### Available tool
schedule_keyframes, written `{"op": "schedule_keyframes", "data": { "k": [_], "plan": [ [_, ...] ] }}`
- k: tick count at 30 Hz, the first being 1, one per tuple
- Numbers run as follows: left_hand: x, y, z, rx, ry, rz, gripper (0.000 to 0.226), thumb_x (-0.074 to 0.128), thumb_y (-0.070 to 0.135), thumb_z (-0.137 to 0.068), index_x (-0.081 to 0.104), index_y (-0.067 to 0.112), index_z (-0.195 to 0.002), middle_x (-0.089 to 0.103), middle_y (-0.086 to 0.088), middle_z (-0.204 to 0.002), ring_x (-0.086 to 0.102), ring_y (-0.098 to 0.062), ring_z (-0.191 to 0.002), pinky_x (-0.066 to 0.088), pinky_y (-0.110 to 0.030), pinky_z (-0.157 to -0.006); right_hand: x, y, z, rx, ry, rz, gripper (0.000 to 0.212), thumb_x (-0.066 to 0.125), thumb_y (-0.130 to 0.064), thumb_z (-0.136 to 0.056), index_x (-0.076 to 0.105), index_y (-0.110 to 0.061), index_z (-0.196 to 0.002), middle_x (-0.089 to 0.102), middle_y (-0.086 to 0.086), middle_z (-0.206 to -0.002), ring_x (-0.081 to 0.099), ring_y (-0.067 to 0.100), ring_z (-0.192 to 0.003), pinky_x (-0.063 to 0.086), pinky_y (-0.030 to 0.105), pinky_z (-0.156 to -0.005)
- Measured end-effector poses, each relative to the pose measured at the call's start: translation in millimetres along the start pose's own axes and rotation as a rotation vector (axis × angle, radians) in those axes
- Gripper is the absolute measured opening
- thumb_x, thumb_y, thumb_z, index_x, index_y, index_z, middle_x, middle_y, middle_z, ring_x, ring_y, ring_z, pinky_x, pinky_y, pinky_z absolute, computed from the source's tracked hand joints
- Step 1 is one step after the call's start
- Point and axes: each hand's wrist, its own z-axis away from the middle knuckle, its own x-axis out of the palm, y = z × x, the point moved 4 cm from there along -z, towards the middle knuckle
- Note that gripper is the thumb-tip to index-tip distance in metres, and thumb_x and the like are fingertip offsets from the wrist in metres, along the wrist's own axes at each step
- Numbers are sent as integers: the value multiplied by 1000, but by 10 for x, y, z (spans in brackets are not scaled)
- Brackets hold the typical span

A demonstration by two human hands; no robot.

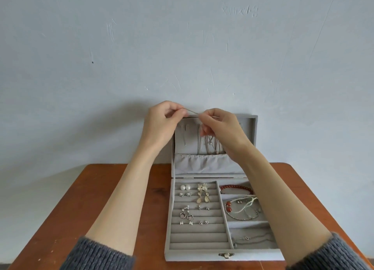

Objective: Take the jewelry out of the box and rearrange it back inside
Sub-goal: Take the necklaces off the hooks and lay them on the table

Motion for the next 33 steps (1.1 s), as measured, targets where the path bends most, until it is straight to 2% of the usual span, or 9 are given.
{"op": "schedule_keyframes", "data": {
  "k": [4, 8, 10, 14, 17, 20, 24, 29, 33],
  "plan": [
    [-141, 32, 123, -57, -207, 107, 17, 50, 6, -92, 56, 15, -80, 59, 8, -54, 56, -10, -60, 46, -18, -67, 68, -3, 92, 123, -223, -97, 21, 57, -10, -91, 55, -13, -70, 41, -6, -55, 37, 11, -47, 47, 22, -60],
    [-384, -22, 246, -132, -279, -17, 15, 48, 11, -94, 54, 17, -82, 44, 3, -61, 40, -10, -52, 38, -25, -61, 177, 11, 240, 229, -348, -51, 9, 60, -13, -89, 58, -8, -82, 43, -4, -55, 33, 9, -43, 44, 20, -50],
    [-524, -49, 311, -186, -311, -71, 13, 51, 14, -94, 56, 17, -83, 36, 3, -64, 35, -5, -48, 35, -20, -56, 224, 40, 298, 273, -344, -31, 9, 60, -14, -89, 60, -5, -89, 44, -4, -53, 36, 8, -43, 43, 19, -48],
    [-831, -113, 420, -198, -303, -219, 11, 62, 26, -87, 64, 20, -79, 36, 11, -56, 38, -2, -50, 37, -15, -59, 342, 72, 380, 306, -317, -28, 13, 60, -14, -89, 64, -5, -80, 46, -2, -55, 39, 7, -44, 40, 16, -44],
    [-1064, -236, 486, -177, -241, -297, 17, 68, 35, -81, 67, 20, -71, 32, 11, -48, 31, -9, -47, 27, -18, -48, 533, 104, 409, 305, -309, -14, 11, 63, -12, -87, 62, -5, -78, 49, 0, -59, 42, 7, -47, 41, 16, -46],
    [-1307, -468, 552, -244, -159, -333, 21, 72, 38, -77, 70, 18, -73, 47, -1, -63, 43, -12, -61, 33, -25, -62, 798, 185, 431, 325, -283, -19, 10, 64, -9, -86, 61, -5, -77, 52, 2, -61, 45, 8, -48, 42, 15, -46],
    [-1570, -803, 652, -395, -101, -323, 22, 72, 37, -77, 71, 14, -79, 63, 0, -76, 57, -15, -74, 43, -28, -65, 1210, 419, 425, 405, -254, -93, 9, 65, -8, -85, 61, -4, -78, 56, 4, -63, 48, 5, -44, 40, 13, -43],
    [-1869, -1223, 677, -579, -44, -167, 33, 72, 30, -79, 69, -1, -89, 48, 0, -61, 39, -12, -53, 31, -22, -53, 1613, 700, 328, 545, -228, -207, 6, 64, -5, -85, 61, -1, -80, 58, 6, -66, 52, 9, -52, 44, 13, -43],
    [-1939, -1528, 614, -630, -41, -206, 28, 73, 31, -78, 70, 4, -85, 49, 1, -58, 43, -13, -57, 34, -21, -54, 1672, 894, 141, 600, -81, -96, 10, 65, -1, -81, 61, -1, -73, 60, 9, -65, 54, 11, -51, 45, 15, -42]
  ]
}}
